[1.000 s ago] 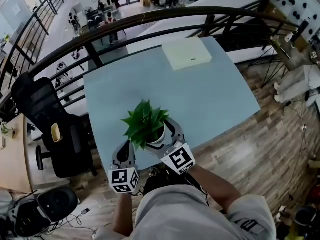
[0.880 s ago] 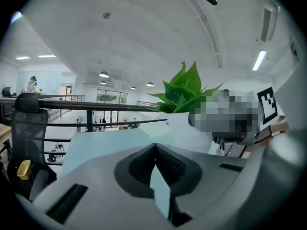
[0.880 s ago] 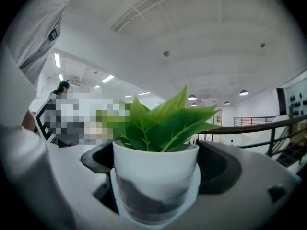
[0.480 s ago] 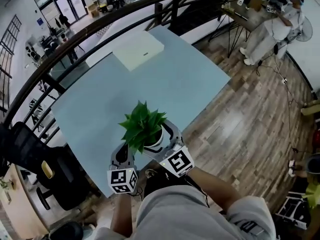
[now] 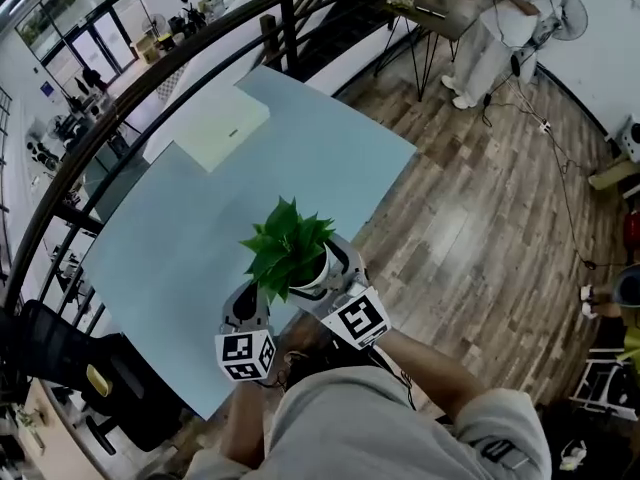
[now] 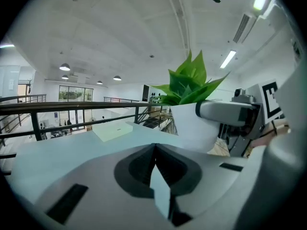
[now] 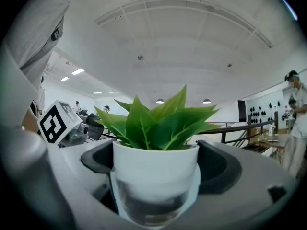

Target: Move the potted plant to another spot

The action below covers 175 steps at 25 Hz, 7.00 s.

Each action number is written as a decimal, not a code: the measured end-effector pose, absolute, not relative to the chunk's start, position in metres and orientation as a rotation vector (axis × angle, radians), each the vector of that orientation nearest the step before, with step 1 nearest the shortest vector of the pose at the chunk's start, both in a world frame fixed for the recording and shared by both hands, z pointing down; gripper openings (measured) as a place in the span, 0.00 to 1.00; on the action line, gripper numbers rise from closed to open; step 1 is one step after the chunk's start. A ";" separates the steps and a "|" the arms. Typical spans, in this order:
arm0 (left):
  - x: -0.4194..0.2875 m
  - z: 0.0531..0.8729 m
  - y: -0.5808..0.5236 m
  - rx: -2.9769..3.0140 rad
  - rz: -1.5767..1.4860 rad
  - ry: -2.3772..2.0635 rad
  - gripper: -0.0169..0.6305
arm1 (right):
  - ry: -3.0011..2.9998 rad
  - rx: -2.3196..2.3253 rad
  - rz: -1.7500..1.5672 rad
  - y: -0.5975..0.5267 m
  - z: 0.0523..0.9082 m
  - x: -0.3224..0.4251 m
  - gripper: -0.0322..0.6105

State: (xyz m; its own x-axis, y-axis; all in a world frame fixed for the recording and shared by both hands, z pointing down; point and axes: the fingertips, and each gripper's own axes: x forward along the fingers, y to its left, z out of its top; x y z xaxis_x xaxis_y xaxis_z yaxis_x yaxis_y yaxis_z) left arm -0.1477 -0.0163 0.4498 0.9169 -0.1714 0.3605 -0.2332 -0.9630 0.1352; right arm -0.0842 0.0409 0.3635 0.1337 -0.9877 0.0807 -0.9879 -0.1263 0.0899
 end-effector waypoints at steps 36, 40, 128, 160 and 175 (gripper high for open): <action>0.124 0.494 0.008 2.894 0.651 -0.094 0.05 | -1.852 2.218 0.109 0.090 0.406 0.174 0.86; 0.159 0.494 -0.011 2.885 0.624 -0.090 0.05 | -1.857 2.245 0.175 0.070 0.414 0.209 0.86; 0.119 0.635 -0.034 2.015 0.592 -1.332 0.05 | -2.515 1.065 0.236 -0.139 0.622 0.266 0.86; 0.140 0.644 -0.040 2.045 0.617 -1.251 0.05 | -2.496 1.110 0.284 -0.115 0.620 0.281 0.86; 0.158 0.649 -0.028 2.065 0.636 -1.226 0.05 | -2.459 1.130 0.308 -0.094 0.631 0.300 0.86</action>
